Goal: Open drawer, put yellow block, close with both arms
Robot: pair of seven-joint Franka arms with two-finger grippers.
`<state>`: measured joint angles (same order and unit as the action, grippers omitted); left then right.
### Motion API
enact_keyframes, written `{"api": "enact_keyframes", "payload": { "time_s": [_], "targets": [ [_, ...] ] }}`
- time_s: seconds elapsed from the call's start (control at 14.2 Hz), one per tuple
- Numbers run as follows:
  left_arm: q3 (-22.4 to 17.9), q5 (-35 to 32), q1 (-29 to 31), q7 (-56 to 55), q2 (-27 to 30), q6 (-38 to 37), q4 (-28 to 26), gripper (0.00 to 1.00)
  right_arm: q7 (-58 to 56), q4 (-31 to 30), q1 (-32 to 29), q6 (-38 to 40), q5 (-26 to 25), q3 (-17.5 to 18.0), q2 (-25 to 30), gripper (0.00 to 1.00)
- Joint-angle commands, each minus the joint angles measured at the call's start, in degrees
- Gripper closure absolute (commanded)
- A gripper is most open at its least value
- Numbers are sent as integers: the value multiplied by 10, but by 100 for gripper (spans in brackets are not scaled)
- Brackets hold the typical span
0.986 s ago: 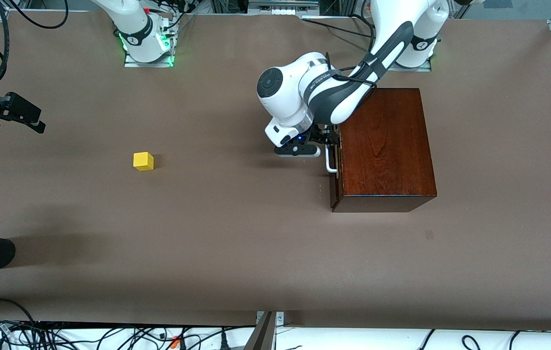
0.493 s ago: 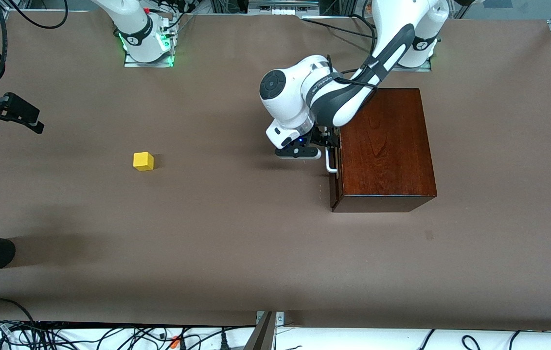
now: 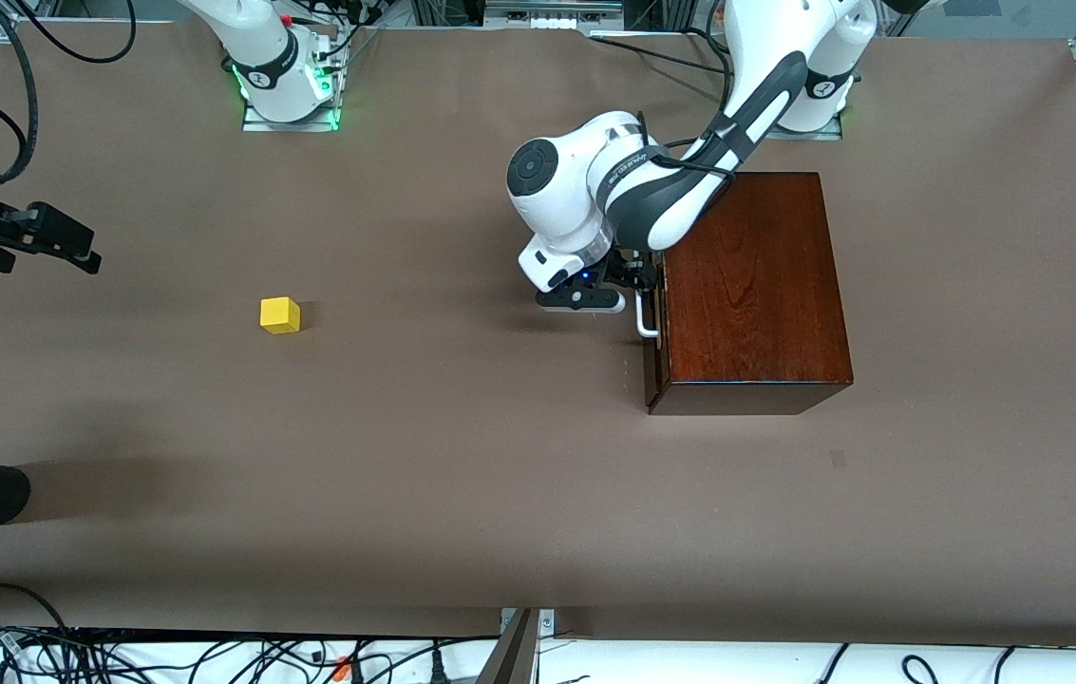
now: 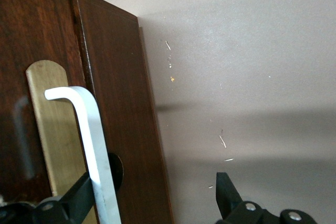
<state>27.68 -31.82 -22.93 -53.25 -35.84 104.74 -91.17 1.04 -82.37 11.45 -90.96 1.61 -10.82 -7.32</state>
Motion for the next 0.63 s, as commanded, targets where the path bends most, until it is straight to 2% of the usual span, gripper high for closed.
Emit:
{"api": "enact_keyframes", "payload": {
  "time_s": [0.0,0.56],
  "targets": [
    [1,-23,-4,-17,-3,13,-2,0,-6,-2,1,5,-19,0,-7,0],
    [2,-24,-13,-38,-7,16,5,0,-5,-12,1,0,-19,3,-19,0]
  ]
}}
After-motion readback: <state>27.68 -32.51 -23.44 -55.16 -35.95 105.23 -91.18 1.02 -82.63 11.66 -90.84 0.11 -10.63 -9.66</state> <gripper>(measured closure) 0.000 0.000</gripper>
